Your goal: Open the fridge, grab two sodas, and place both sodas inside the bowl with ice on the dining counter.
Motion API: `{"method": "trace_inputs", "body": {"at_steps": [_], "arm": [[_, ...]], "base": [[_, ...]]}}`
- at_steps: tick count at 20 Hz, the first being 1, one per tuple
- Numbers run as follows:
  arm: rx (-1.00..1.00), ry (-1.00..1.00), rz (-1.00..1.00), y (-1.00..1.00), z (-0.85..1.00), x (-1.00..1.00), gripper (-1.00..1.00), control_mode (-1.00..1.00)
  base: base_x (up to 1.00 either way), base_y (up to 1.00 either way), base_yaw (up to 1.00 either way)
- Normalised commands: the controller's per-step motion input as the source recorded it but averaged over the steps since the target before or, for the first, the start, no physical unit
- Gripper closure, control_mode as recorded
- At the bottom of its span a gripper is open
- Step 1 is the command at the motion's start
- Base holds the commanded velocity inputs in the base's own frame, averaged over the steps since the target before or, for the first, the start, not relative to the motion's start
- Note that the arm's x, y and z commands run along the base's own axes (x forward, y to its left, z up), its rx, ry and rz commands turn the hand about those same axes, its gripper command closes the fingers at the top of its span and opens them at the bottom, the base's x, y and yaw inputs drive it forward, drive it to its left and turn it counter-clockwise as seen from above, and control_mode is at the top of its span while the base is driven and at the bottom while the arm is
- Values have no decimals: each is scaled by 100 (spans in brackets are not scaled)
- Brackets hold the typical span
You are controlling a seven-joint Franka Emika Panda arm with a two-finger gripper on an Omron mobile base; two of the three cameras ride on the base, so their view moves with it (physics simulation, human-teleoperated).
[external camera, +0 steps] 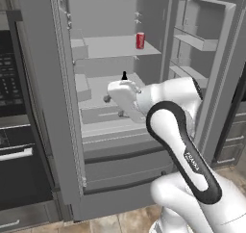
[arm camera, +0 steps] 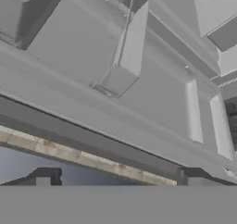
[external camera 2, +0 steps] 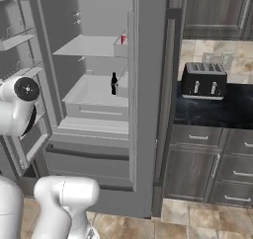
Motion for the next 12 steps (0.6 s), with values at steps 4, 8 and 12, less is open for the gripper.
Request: {"method": "trace_inputs", "body": {"at_steps": [4, 8, 12], "arm": [[-25, -10, -7, -82, 0, -64, -100, -100], [-26, -6, -10, -79, 0, -62, -100, -100], [-23, -4, -13, -73, -16, -66, -100, -100]], "base": [[0, 0, 0], [0, 0, 0], [0, 0, 0]]}}
